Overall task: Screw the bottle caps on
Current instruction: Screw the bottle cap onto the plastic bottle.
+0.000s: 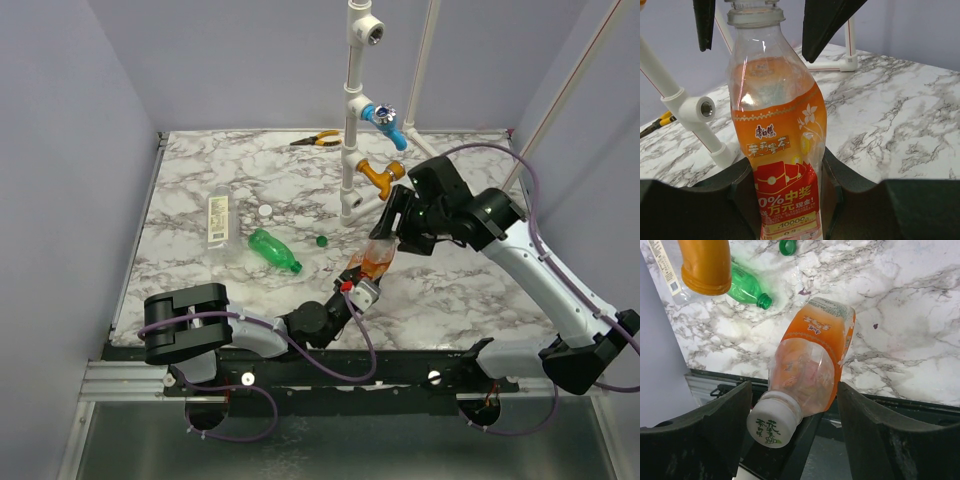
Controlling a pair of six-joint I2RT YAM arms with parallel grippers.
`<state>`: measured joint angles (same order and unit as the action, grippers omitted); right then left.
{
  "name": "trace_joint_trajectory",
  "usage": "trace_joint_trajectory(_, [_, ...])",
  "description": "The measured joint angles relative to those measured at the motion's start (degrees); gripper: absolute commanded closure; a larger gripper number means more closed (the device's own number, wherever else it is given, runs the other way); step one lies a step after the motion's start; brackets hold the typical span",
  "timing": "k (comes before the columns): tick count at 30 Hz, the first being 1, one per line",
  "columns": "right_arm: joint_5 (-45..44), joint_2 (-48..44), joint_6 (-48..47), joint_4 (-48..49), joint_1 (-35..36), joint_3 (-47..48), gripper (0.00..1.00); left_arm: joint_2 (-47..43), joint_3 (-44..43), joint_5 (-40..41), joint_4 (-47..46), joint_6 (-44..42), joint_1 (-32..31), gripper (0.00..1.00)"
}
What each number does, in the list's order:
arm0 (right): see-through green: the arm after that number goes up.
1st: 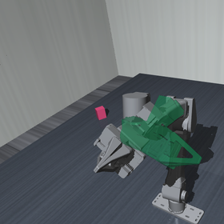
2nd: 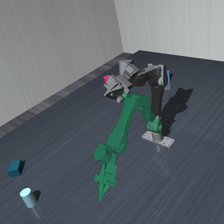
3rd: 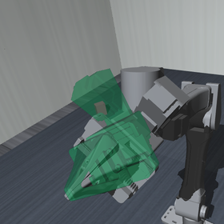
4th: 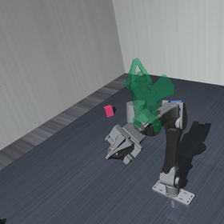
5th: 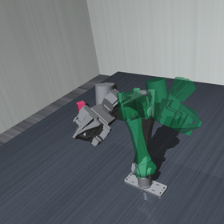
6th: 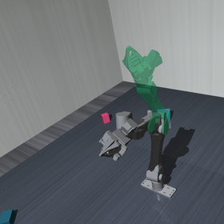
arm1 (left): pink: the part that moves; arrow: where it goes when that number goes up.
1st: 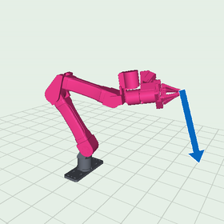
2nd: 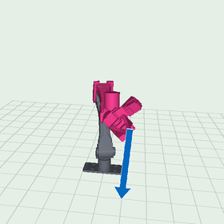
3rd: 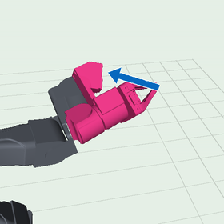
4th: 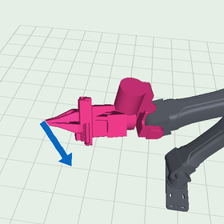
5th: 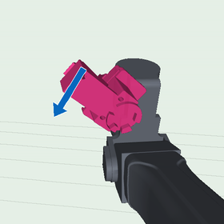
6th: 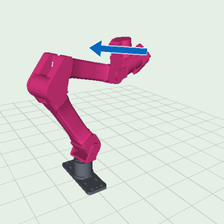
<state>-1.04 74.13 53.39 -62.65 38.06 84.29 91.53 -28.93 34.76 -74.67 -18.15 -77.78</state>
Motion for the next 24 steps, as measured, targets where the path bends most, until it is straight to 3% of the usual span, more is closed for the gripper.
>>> trace_joint_trajectory(5, [-0.02, -0.02, -1.20, -0.07, 0.00, 0.72, 0.17, 0.00, 0.00, -0.26, -0.26, 0.59, 0.00, 1.00])
trace_joint_trajectory(11, [-0.02, -1.40, -4.70, -0.11, 0.00, 1.90, 0.15, -0.02, 0.61, -0.96, -0.42, 1.64, 0.00, 1.00])
trace_joint_trajectory(24, [2.25, -3.52, -19.19, -0.46, 0.02, 4.07, 0.33, -3.48, 5.14, -4.59, 0.39, 4.55, -0.02, 1.00])
